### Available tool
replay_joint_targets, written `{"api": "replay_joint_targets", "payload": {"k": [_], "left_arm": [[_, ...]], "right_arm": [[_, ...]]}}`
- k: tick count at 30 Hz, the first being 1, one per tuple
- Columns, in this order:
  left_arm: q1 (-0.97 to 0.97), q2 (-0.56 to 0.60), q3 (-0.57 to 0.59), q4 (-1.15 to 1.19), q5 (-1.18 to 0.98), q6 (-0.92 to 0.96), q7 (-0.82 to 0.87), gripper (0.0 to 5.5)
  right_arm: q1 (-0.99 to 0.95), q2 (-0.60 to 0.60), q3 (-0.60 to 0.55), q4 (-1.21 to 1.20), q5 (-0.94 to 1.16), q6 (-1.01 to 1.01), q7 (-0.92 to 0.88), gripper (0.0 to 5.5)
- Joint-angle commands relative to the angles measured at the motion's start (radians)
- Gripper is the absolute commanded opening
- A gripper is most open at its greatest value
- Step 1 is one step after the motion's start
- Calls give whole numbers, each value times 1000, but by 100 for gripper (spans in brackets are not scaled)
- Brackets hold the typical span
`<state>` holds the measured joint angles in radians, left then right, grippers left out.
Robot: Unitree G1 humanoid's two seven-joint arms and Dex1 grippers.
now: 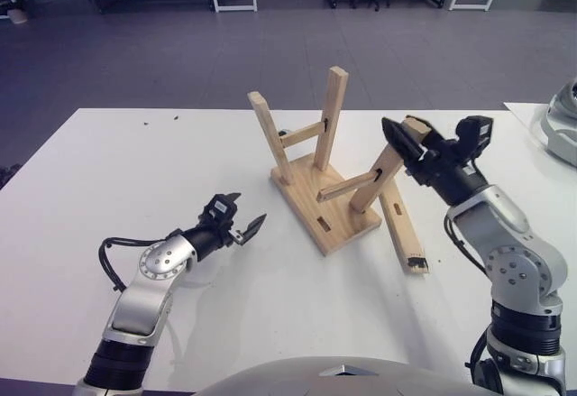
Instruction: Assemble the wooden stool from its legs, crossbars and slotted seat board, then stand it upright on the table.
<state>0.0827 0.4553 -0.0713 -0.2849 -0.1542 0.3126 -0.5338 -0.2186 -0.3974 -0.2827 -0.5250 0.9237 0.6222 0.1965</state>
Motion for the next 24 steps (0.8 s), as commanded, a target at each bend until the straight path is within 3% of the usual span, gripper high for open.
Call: {"api": "replay_joint_targets", "payload": {"k": [1,3,5,9,12,15,19,24], "left_arm": [[-12,5,11,7,4,-8,-1,398],[-17,7,12,10,4,-8,-4,398],[-18,7,13,11,5,-9,-4,398],[-25,3,11,16,9,-11,0,398],[-46,4,10,34,14,-15,-3,398],[-57,4,9,44,17,-21,-4,398],[-61,0,5,52,19,-27,-2,398],[-52,-1,5,50,20,-29,2,398]], "right_arm": [[-150,-101,-151,44,153,2,31,421],[-188,-136,-208,134,175,-9,46,421],[-187,-156,-161,273,55,-16,36,421],[-130,-156,88,509,-234,-19,70,421],[-97,-144,308,677,-461,-109,164,421],[-93,-144,457,774,-647,-196,220,421],[-48,-176,579,720,-761,-203,352,421],[37,-177,565,493,-732,-164,428,421]]}}
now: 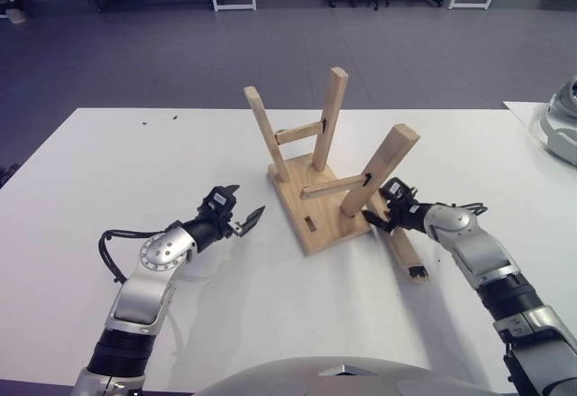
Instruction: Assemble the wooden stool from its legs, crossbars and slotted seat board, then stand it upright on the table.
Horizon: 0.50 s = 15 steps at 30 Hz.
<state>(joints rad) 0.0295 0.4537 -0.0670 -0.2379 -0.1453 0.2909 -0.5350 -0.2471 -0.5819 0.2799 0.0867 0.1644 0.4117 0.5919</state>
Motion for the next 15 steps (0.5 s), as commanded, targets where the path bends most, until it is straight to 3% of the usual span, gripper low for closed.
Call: {"api": "replay_joint_targets", "payload": {"k": [1,6,12,15], "left_arm": [[3,0,1,0,11,-6,5,398],[26,1,8,-21,11,-1,12,398],[24,-19,39,-99,-32,31,23,398],[16,-23,58,-134,-51,51,28,398]], "right_arm": [[80,13,-15,-150,22,62,13,421],[168,49,-251,-326,59,179,-165,421],[298,162,-359,-549,243,468,-219,421],[306,165,-385,-588,286,543,-225,421]]}}
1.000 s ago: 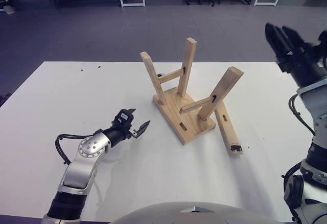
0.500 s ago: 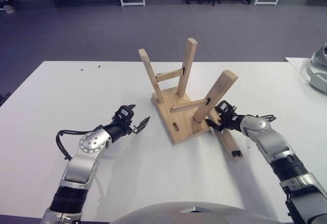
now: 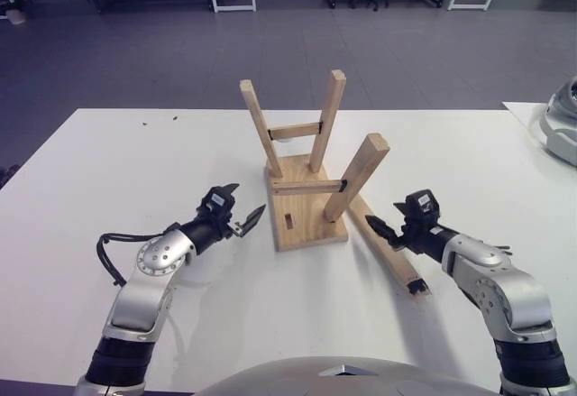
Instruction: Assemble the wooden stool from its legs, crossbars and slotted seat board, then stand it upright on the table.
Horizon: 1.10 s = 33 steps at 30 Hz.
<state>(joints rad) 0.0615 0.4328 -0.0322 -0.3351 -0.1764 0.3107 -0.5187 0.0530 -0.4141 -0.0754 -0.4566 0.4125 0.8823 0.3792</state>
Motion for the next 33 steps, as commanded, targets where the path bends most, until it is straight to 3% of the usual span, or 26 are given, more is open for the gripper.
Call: {"api": "replay_joint_targets", "payload": {"k": [1,4,8,15,20,22,24,26,29,33], "left_arm": [[-18,-2,23,-40,-20,35,14,398],[-19,-2,21,-45,-19,42,19,398],[-26,0,32,-55,-21,51,27,398],[-157,-53,133,-129,-126,120,107,398],[-299,-73,171,-188,-197,197,168,398],[-367,-98,193,-190,-247,227,197,398],[-470,-169,216,-183,-375,271,234,398],[-564,-241,250,-157,-518,307,279,398],[-721,-328,316,-59,-739,334,349,398],[-864,-379,336,16,-942,347,399,398]], "right_arm": [[12,-26,-8,-42,24,83,-9,421],[25,-67,63,-28,1,111,12,421],[44,-86,72,19,-21,131,-3,421],[59,-130,100,74,-89,98,2,288],[37,-182,133,159,-161,-33,35,207],[-26,-175,80,208,-177,-159,26,207],[-200,-187,-50,281,-172,-337,-3,207],[-356,-210,-108,305,-167,-481,23,207],[-537,-213,-10,238,-197,-663,143,207],[-668,-118,151,133,-175,-750,242,207]]}}
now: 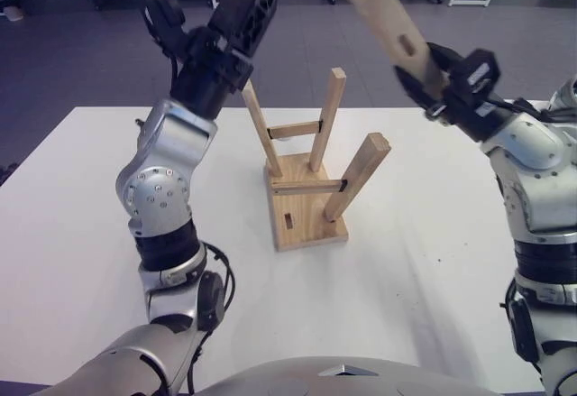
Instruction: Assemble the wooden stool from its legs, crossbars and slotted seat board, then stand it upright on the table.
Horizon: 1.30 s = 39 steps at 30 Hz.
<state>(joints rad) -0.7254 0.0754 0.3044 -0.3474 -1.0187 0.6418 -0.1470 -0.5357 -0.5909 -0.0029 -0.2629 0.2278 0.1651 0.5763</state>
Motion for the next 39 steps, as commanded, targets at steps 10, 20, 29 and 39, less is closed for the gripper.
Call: {"api": "replay_joint_targets", "payload": {"k": [10,20,29,39], "left_arm": [[-53,-5,-45,8,-148,1,59,276],[-28,24,-71,1,-130,-18,40,102],[163,250,89,-78,-167,15,39,101],[630,285,152,-226,-210,72,192,101]], "right_arm": [[-87,133,91,-117,37,1,51,207],[-97,161,79,-134,54,41,34,207],[-39,128,-60,-171,112,157,-18,321],[314,110,28,197,-105,189,-132,321]]}}
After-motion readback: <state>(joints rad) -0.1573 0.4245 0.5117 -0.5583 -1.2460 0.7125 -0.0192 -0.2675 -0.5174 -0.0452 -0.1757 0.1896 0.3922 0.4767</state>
